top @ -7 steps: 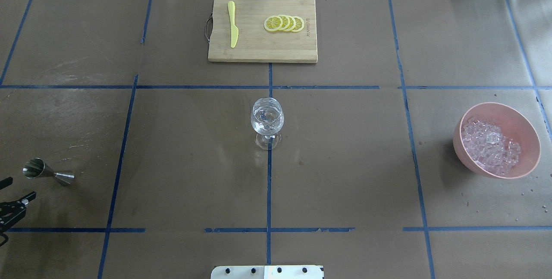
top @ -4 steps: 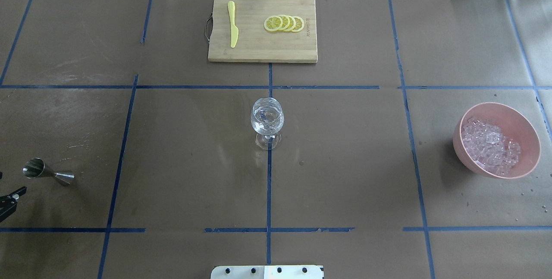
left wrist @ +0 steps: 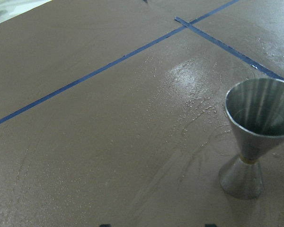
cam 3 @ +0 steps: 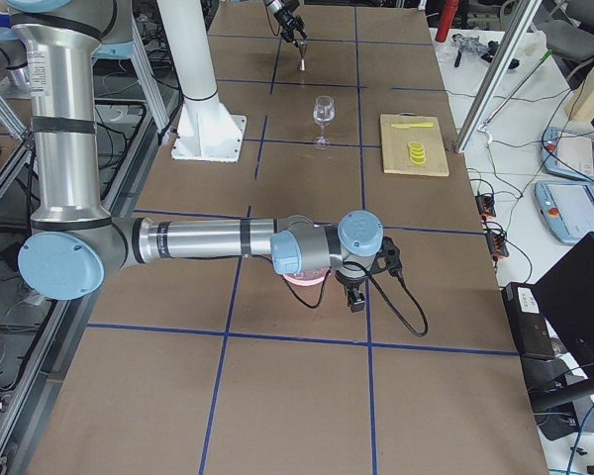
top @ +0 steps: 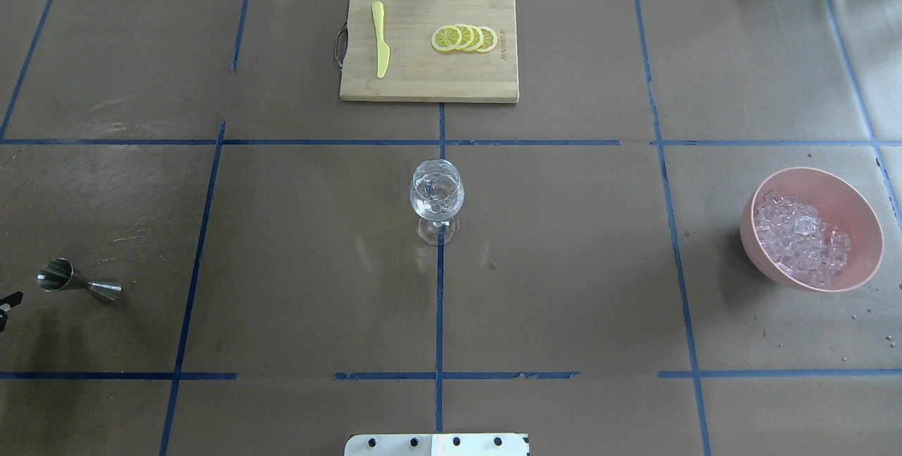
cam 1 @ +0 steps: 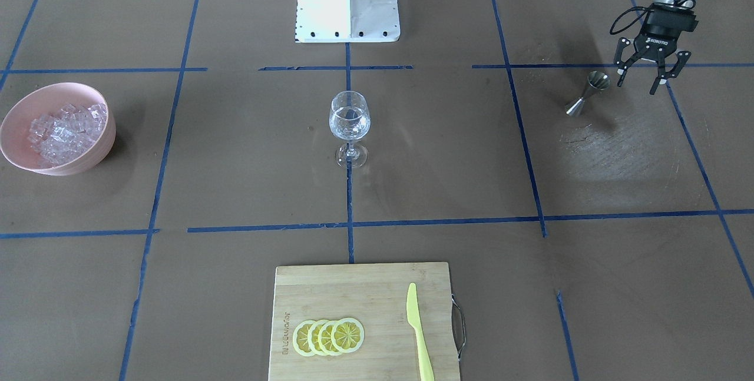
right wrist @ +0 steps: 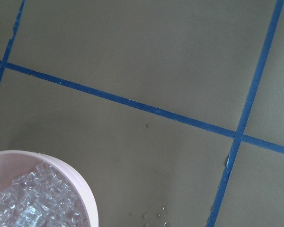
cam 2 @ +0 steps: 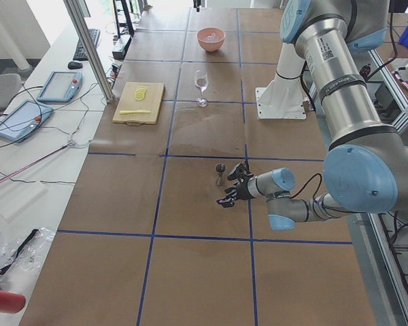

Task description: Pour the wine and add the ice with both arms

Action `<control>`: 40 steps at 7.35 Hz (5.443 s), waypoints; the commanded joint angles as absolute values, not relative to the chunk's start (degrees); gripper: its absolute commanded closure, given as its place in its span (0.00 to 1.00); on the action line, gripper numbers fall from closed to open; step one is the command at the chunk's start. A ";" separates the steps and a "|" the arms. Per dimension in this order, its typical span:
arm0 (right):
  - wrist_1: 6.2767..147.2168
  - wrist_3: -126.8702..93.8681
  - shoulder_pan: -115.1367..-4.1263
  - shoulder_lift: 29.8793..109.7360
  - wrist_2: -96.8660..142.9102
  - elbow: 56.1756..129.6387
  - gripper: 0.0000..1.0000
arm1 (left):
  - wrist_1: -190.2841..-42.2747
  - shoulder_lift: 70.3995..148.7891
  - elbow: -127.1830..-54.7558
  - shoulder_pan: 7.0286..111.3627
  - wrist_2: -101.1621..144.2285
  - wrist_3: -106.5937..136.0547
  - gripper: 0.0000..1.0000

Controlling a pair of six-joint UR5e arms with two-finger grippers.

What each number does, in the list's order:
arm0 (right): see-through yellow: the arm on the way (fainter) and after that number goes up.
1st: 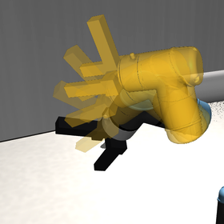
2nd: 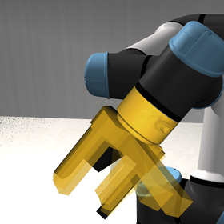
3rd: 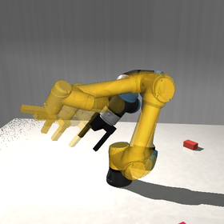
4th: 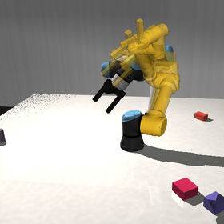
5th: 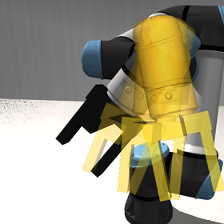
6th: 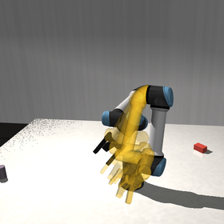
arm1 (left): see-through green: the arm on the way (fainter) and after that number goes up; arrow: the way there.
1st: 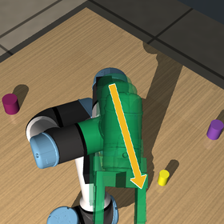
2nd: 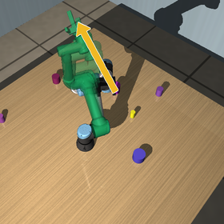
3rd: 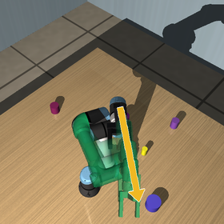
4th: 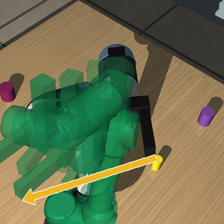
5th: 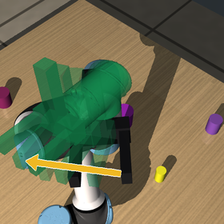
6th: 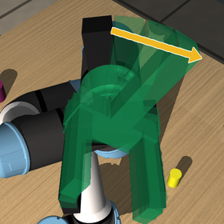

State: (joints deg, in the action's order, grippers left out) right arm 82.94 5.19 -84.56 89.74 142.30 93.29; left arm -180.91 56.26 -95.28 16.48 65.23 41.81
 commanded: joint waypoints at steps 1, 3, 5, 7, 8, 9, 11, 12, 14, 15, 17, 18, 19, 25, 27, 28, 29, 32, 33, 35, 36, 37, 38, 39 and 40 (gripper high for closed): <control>82.97 5.19 -84.11 89.74 142.29 93.25 0.00 | -181.05 57.82 -94.49 22.22 71.17 40.25 0.27; 82.97 5.19 -83.50 89.74 142.29 93.25 0.00 | -180.62 60.36 -94.48 31.93 84.64 39.99 0.26; 82.97 4.23 -82.53 89.30 142.21 93.25 0.00 | -180.35 61.78 -93.43 38.29 92.43 39.99 0.26; 82.88 0.63 -81.22 88.60 142.12 94.65 0.00 | -176.50 65.37 -93.43 48.90 103.66 39.99 0.24; 82.79 -5.91 -78.86 88.59 141.86 97.62 0.00 | -176.14 65.83 -93.43 53.39 109.19 39.99 0.22; 82.62 -12.07 -76.75 88.59 141.59 99.91 0.00 | -175.00 67.05 -93.34 57.87 114.99 40.86 0.01; 73.97 -23.22 -72.71 89.21 139.42 100.37 0.00 | -174.99 65.66 -89.41 59.32 115.84 40.09 0.00; 68.09 -30.43 -69.47 90.34 136.09 100.37 0.00 | -174.90 65.74 -89.21 61.24 115.75 40.77 0.00; 58.31 -38.72 -65.58 96.13 131.86 100.37 0.00 | -172.64 68.62 -88.77 63.37 116.01 41.13 0.00; 58.18 -43.55 -64.87 96.07 130.53 100.46 0.00 | -169.57 69.86 -88.94 63.37 116.45 43.74 0.00; 58.27 -47.96 -64.51 96.24 127.71 101.95 0.01 | -169.02 70.14 -88.94 63.37 117.85 44.56 0.00; 58.18 -54.25 -63.21 96.33 127.71 102.21 0.01 | -166.14 70.31 -89.29 63.37 122.47 44.56 0.00; 58.18 -56.14 -61.98 97.81 127.71 102.74 0.01 | -164.90 70.40 -89.38 63.37 124.09 44.56 0.00; 58.18 -64.25 -56.69 100.37 126.57 104.15 0.15 | -156.09 70.66 -90.00 64.25 132.19 43.68 0.00; 58.27 -64.25 -56.43 100.81 126.04 103.80 0.24 | -156.01 70.66 -90.35 64.25 132.19 43.68 0.00; 58.27 -64.25 -56.16 100.81 126.04 103.80 0.33 | -156.09 70.66 -90.35 64.51 132.10 43.68 0.00; 58.27 -64.25 -55.64 100.81 125.25 103.71 0.71 | -156.18 70.58 -90.53 64.69 132.19 43.68 0.00; 58.36 -64.16 -55.20 100.64 124.37 104.49 1.00 | -156.18 70.49 -90.97 65.13 132.10 43.68 0.00; 58.36 -64.16 -55.28 100.37 124.37 105.37 1.00 | -156.18 70.31 -91.23 65.82 132.19 43.68 0.00; 58.71 -64.16 -56.16 100.81 125.15 109.66 1.00 | -156.27 69.70 -92.11 66.18 132.10 43.77 0.00; 59.58 -64.16 -58.34 100.98 126.11 113.34 1.00 | -156.27 69.78 -92.11 66.62 132.19 43.77 0.00; 62.98 -64.42 -58.27 100.12 126.56 117.12 1.00 | -156.27 70.05 -92.11 66.71 132.19 43.68 0.00; 67.11 -68.60 -58.18 96.10 126.65 119.42 1.00 | -156.36 70.31 -92.02 67.32 132.10 43.51 0.00; 68.98 -77.34 -55.75 90.15 126.39 119.44 1.00 | -156.27 70.31 -92.02 67.06 132.10 41.42 0.00; 69.08 -85.17 -51.89 85.65 125.17 119.36 1.00 | -154.44 70.31 -91.85 68.19 131.84 37.39 0.00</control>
State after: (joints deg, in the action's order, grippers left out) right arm 67.68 -75.65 -55.66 91.68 126.15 118.90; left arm -155.84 70.27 -91.98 67.34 132.05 41.17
